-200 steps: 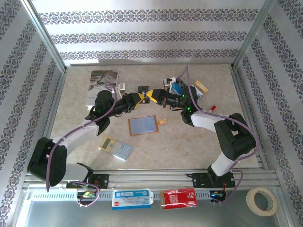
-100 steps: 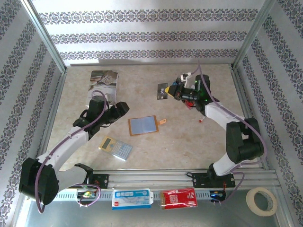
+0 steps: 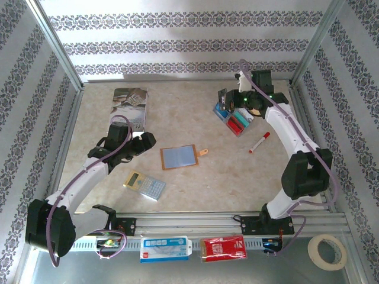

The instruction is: Take the credit cards out of the card holder

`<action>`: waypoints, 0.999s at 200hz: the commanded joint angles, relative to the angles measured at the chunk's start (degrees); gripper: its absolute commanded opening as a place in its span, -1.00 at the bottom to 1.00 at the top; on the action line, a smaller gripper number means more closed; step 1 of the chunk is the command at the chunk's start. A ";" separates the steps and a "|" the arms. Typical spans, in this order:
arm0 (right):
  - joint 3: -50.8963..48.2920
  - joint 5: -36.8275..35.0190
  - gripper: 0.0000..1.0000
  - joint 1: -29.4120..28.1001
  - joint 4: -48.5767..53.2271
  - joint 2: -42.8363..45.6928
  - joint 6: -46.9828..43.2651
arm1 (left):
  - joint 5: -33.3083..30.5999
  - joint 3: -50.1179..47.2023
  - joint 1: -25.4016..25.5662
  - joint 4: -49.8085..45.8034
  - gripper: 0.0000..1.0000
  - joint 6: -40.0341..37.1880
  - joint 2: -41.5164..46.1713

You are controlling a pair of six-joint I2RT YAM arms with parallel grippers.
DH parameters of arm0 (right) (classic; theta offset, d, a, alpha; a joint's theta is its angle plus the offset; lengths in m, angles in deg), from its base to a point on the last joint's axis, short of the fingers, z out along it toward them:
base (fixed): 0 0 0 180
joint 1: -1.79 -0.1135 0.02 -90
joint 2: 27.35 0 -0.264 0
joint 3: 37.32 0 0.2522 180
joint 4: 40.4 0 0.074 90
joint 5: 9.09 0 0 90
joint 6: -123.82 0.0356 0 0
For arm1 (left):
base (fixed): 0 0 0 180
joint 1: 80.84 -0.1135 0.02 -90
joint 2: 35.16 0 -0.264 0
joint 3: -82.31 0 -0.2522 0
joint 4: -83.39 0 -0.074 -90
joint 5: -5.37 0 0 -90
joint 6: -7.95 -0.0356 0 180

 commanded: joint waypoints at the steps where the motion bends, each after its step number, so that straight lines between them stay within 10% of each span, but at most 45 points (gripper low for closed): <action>1: 5.52 -7.79 -1.00 -1.83 7.66 -2.91 -12.12 | 0.80 1.84 -1.12 -1.26 0.79 -2.25 0.71; 200: 29.20 -23.50 -1.00 -2.55 13.45 -31.63 -34.92 | 7.34 0.04 -2.70 2.87 1.00 -1.12 -0.07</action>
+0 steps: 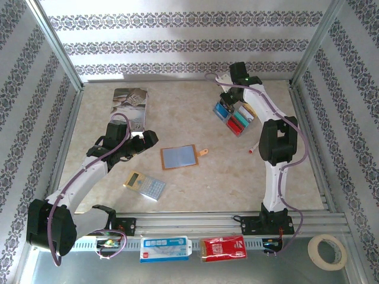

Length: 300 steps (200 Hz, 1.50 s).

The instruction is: Take the credit cards out of the card holder

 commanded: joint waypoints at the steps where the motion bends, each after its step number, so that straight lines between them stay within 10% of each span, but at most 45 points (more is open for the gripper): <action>1: 2.83 -1.82 -1.00 -0.26 0.41 -2.33 -1.57 | 1.52 -0.80 -1.19 2.31 1.00 0.53 0.38; 238: 4.86 -10.39 -0.57 -1.09 -1.75 -4.35 4.03 | 5.03 -3.55 -1.30 7.08 1.00 3.75 0.77; 300: -3.35 2.14 -0.39 -1.49 -3.04 6.09 12.38 | 4.50 -3.64 -1.31 6.63 1.00 3.51 1.01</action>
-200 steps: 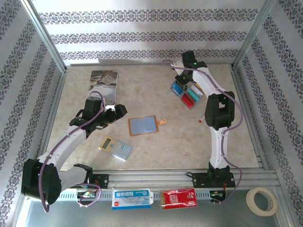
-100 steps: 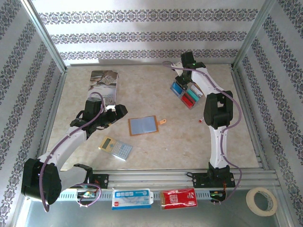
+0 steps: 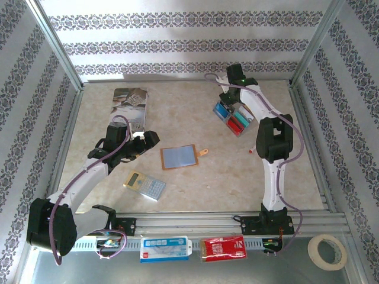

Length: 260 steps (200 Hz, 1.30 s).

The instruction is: Take the credit cards out of the card holder

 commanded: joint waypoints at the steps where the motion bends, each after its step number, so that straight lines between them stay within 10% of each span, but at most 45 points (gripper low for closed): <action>1: -3.34 7.25 -0.39 -0.97 -1.13 8.01 6.30 | -0.26 -0.46 -1.00 1.01 1.00 0.04 0.92; 122: -45.53 17.65 0.07 -12.46 -20.40 34.13 34.08 | -1.88 -0.87 0.94 -0.01 0.92 -1.54 -2.56; 260: -53.69 22.10 0.03 -23.60 -30.95 29.47 51.77 | -11.75 5.03 12.61 -2.86 0.53 -1.73 -15.39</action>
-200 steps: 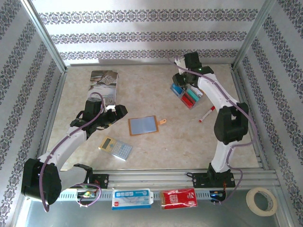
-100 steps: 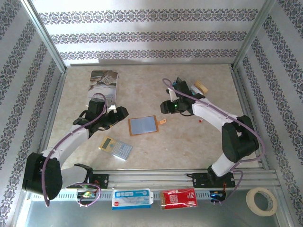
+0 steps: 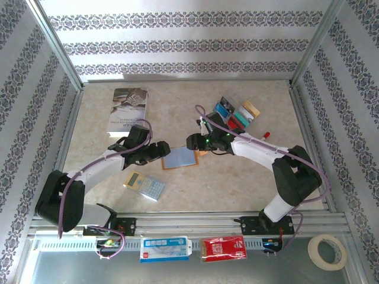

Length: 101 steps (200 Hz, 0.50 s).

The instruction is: Take the credit cards out of the card holder

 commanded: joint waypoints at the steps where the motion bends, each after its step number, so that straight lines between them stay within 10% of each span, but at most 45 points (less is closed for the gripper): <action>1: -0.16 3.00 0.03 -0.77 -2.70 -2.89 2.02 | -3.02 2.17 1.70 -2.12 0.52 -0.70 -2.03; 56: 0.06 3.55 -0.08 -0.99 -2.72 -7.11 2.27 | -1.58 4.04 4.24 0.08 -0.17 0.35 -7.69; 101: 0.28 3.21 -0.11 -1.09 -2.20 -9.37 2.22 | -4.01 6.90 5.21 -1.76 -0.24 0.44 -11.84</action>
